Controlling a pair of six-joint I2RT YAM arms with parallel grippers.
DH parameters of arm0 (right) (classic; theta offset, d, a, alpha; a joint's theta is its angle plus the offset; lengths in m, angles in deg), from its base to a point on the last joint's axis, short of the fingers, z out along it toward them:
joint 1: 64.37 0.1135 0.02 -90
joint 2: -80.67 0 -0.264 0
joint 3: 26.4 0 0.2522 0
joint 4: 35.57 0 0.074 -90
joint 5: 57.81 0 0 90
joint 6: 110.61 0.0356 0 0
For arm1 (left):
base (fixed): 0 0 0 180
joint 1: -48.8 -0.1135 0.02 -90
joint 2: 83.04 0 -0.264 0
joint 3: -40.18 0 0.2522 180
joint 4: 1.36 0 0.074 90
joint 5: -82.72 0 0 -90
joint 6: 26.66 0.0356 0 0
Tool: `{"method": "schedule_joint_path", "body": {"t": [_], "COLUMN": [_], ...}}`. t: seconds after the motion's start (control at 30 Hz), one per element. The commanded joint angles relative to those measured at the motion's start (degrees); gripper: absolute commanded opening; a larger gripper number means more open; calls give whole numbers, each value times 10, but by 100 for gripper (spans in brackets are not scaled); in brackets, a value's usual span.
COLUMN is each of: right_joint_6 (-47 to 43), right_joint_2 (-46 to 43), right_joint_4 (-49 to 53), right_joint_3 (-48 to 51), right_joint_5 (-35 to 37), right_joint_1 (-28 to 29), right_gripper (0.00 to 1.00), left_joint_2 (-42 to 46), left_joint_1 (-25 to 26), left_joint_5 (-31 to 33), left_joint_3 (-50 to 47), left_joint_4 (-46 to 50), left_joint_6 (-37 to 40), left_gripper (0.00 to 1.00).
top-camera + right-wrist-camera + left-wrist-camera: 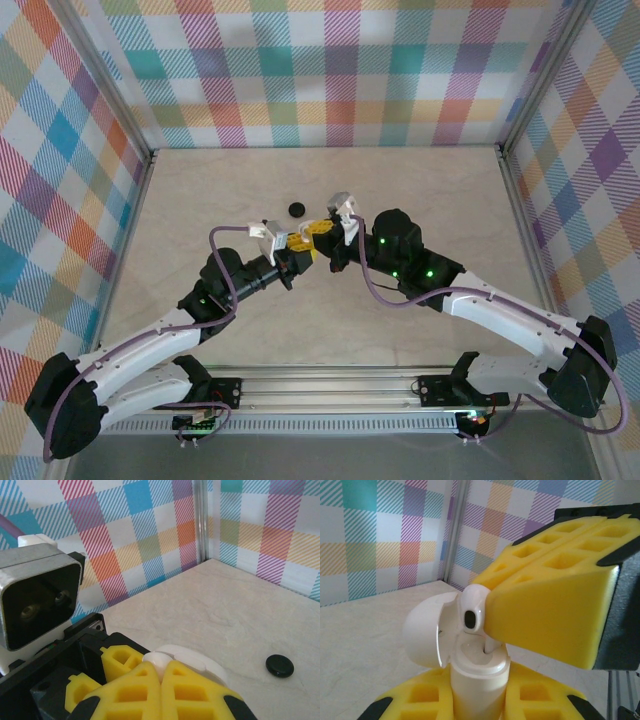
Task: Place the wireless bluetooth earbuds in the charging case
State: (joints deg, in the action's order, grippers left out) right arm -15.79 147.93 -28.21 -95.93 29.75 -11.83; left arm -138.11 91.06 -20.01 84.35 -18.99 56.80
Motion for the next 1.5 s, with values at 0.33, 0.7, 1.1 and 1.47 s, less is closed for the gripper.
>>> {"method": "schedule_joint_path", "body": {"t": [0.33, 0.7, 1.1, 1.47], "right_joint_6": [-4, 9, 8, -47], "right_joint_2": [0, -40, 6, 10], "right_joint_4": [85, -53, 63, 61], "right_joint_3": [-6, 55, -4, 12], "right_joint_5": [17, -67, 5, -44], "right_joint_1": [4, 4, 5, 5], "right_gripper": [2, 1, 2, 10], "left_joint_2": [6, 8, 22, 31], "left_joint_1": [4, 3, 5, 4], "left_joint_5": [1, 6, 51, 56], "left_joint_3": [16, -7, 5, 6], "left_joint_4": [-37, -123, -84, -69], "left_joint_6": [58, 65, 72, 63], "left_gripper": [0, 0, 0, 0]}}
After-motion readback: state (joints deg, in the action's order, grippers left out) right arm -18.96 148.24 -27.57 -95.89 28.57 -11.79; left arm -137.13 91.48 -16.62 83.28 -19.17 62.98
